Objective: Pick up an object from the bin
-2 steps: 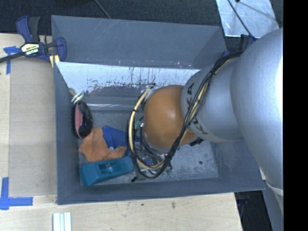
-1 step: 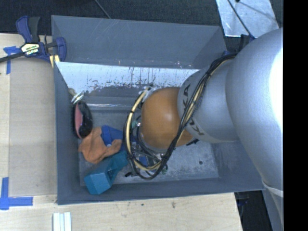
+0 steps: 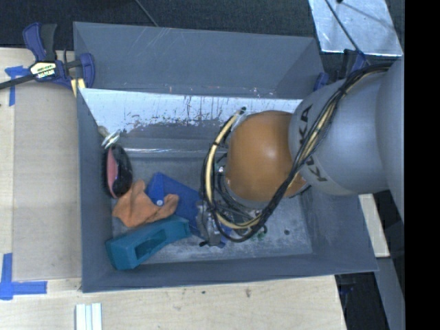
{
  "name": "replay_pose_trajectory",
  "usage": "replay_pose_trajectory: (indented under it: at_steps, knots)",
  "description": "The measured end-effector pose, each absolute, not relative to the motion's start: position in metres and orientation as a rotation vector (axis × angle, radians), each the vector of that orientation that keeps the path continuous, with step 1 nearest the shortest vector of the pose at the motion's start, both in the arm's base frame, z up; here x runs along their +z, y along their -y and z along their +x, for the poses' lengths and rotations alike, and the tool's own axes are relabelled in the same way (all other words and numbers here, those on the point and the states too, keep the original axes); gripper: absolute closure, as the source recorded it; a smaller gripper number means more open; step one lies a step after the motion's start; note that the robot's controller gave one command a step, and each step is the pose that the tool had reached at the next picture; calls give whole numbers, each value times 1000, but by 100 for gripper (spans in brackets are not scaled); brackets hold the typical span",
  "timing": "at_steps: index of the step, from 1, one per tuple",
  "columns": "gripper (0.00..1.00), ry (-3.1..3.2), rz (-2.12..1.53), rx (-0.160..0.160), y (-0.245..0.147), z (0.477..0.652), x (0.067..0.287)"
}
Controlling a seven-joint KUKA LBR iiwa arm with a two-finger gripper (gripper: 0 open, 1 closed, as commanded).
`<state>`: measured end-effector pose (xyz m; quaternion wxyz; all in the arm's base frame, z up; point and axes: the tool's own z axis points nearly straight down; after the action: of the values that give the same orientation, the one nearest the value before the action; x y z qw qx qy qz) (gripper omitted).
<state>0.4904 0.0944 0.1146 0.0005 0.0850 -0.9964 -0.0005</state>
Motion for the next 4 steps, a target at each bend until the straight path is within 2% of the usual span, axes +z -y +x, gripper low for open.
replay_pose_trajectory:
  at_steps: [1,2,3,4]
  knots:
    - [0,3140,182,-2,-112,506,139]
    - [0,3141,168,-3,-122,509,140]
    - [0,3137,265,-1,-137,527,119]
    - [100,3141,382,-6,-155,569,77]
